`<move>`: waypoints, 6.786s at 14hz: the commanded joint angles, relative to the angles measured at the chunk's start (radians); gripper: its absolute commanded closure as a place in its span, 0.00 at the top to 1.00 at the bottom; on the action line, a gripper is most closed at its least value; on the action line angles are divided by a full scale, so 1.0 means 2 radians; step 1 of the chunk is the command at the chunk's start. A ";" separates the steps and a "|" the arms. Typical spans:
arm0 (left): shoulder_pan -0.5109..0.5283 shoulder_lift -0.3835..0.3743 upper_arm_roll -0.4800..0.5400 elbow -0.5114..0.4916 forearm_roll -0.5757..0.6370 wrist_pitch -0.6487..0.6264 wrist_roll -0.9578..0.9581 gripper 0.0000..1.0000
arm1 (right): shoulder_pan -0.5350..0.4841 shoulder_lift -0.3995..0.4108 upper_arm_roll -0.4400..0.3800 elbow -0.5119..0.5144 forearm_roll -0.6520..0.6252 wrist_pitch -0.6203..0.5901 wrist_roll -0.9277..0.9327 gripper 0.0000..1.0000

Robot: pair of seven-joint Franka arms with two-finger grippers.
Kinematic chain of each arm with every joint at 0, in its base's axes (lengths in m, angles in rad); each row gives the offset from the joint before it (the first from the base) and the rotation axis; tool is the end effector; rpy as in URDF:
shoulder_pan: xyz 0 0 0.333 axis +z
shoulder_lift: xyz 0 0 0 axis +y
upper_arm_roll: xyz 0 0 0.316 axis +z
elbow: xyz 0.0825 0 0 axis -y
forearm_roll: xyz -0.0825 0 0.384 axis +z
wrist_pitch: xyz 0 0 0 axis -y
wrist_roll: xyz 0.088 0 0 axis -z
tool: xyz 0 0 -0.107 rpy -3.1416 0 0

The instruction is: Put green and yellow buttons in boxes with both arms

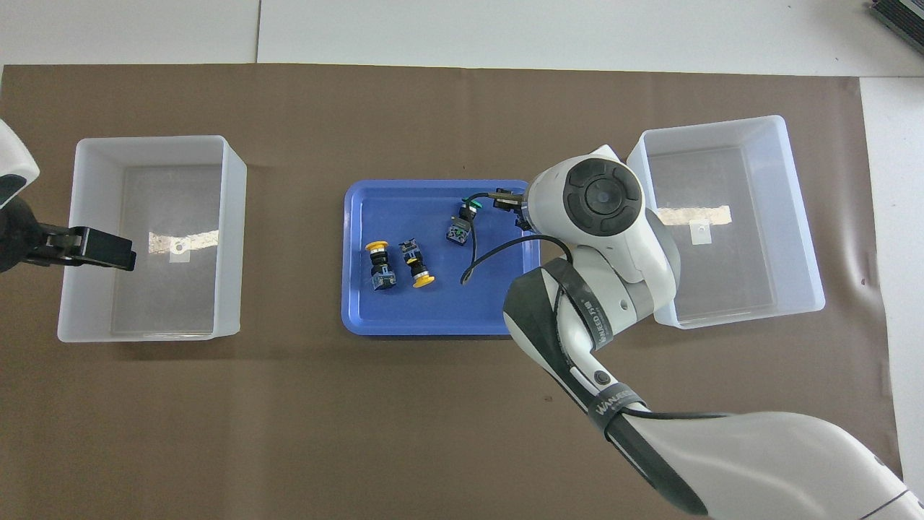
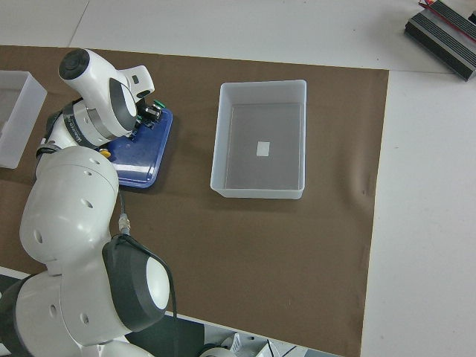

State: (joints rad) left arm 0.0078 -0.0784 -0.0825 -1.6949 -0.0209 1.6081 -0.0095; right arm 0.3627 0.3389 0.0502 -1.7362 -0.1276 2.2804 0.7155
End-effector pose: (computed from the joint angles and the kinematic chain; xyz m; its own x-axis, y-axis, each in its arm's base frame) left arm 0.5303 -0.0435 0.6115 0.9979 -0.0641 -0.0088 -0.0639 -0.9979 0.0143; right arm 0.6133 0.2620 0.4038 0.9487 -0.2328 0.2139 -0.2251 -0.9725 -0.0602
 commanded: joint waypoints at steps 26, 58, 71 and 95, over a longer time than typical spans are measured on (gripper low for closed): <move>-0.229 0.188 0.001 -0.169 0.043 0.416 -0.507 1.00 | -0.253 0.090 0.004 0.049 0.045 -0.004 -0.507 0.00; -0.206 0.147 0.001 -0.089 0.059 0.273 -0.492 0.00 | -0.186 -0.018 0.028 0.044 0.052 -0.074 -0.291 1.00; 0.052 0.084 0.004 -0.119 -0.008 0.245 -0.097 0.00 | 0.018 0.110 0.027 0.118 -0.057 -0.013 0.162 1.00; 0.041 0.098 -0.004 -0.061 -0.002 0.192 -0.024 1.00 | 0.040 0.135 0.041 0.121 -0.060 -0.025 0.158 0.00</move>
State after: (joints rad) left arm 0.1251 0.1245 -0.0963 -1.8515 -0.0207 2.0420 -0.0700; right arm 0.4746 0.6463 0.1124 -1.4991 -0.2284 2.2815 1.0428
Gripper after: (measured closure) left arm 0.000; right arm 0.586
